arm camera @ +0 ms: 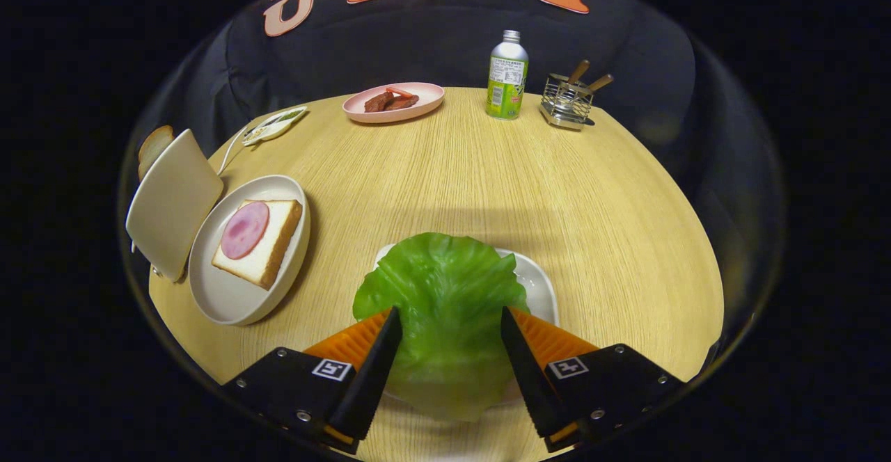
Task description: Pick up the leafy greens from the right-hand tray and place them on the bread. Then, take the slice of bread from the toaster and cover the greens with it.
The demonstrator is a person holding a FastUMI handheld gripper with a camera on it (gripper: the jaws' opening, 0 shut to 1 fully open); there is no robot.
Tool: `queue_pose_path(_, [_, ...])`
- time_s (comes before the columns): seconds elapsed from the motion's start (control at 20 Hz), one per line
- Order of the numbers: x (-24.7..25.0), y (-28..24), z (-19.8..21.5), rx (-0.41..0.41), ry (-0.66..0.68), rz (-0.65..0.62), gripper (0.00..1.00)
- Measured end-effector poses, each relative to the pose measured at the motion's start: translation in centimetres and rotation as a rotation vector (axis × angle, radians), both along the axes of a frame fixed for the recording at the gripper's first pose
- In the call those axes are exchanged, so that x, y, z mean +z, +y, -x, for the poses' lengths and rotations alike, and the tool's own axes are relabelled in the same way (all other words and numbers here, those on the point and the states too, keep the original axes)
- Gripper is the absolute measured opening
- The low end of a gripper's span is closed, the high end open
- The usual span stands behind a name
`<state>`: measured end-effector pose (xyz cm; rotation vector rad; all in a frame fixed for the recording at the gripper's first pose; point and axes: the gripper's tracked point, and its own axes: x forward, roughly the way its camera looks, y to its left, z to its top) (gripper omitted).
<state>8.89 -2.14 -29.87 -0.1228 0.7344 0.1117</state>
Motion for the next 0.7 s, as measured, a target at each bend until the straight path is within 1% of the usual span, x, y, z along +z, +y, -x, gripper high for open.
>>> queue_pose_path(0.15, [0.03, 0.13, 0.17, 0.015, -0.004, 0.005, 0.81])
queue_pose_path(0.3, [0.05, 0.29, 0.06, 0.019, -0.007, 0.011, 0.67])
queue_pose_path(0.4, [0.07, 0.23, -0.02, 0.012, -0.008, 0.011, 0.53])
queue_pose_path(0.5, [0.17, -0.07, -0.18, -0.011, -0.007, 0.004, 0.34])
queue_pose_path(0.55, [0.17, -0.09, -0.18, -0.022, -0.004, -0.004, 0.22])
queue_pose_path(0.6, [0.2, -0.2, -0.16, -0.035, -0.004, -0.01, 0.17])
queue_pose_path(0.65, [0.24, -0.33, -0.24, -0.048, -0.001, -0.016, 0.08])
queue_pose_path(0.7, [0.48, -0.36, -0.21, -0.057, -0.003, -0.013, 0.04])
